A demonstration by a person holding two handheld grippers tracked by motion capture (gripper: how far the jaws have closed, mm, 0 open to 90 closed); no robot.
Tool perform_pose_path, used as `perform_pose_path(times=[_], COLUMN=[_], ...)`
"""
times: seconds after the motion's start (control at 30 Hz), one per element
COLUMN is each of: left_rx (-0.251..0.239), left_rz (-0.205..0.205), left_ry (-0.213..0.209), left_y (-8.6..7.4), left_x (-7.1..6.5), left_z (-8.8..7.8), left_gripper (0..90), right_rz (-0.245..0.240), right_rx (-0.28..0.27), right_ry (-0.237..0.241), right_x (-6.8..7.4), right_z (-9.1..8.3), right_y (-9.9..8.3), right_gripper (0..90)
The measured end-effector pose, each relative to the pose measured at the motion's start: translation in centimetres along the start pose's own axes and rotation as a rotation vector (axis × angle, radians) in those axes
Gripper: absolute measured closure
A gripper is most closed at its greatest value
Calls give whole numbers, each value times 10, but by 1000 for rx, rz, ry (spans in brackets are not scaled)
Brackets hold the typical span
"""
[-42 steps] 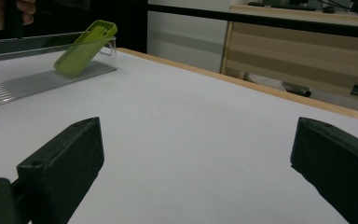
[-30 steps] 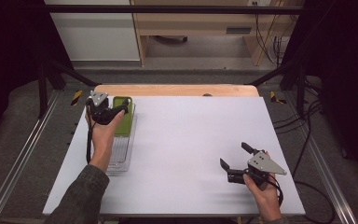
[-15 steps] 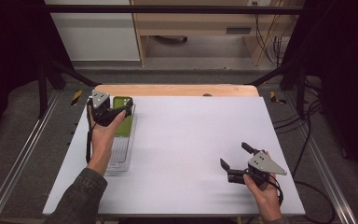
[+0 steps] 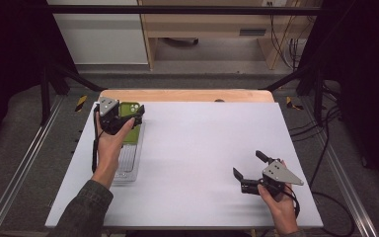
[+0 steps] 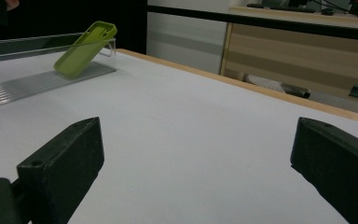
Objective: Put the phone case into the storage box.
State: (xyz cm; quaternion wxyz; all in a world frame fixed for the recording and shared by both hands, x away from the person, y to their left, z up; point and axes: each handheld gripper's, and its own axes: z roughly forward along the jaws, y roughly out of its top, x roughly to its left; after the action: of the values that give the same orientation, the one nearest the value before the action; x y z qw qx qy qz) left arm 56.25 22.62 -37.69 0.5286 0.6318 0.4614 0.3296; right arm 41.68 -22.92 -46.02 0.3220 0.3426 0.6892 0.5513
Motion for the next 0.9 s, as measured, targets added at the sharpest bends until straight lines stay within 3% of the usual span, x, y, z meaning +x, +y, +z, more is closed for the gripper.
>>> perform_pose_path(times=[0.9], left_rx=[-15], left_rz=[7], left_ry=[-121], left_y=[2], left_x=[-27], left_z=[-5], left_gripper=[31], right_rz=[-2], right_rx=[-3], right_ry=[0], right_x=[0], right_z=[0], right_y=[0], right_gripper=[29])
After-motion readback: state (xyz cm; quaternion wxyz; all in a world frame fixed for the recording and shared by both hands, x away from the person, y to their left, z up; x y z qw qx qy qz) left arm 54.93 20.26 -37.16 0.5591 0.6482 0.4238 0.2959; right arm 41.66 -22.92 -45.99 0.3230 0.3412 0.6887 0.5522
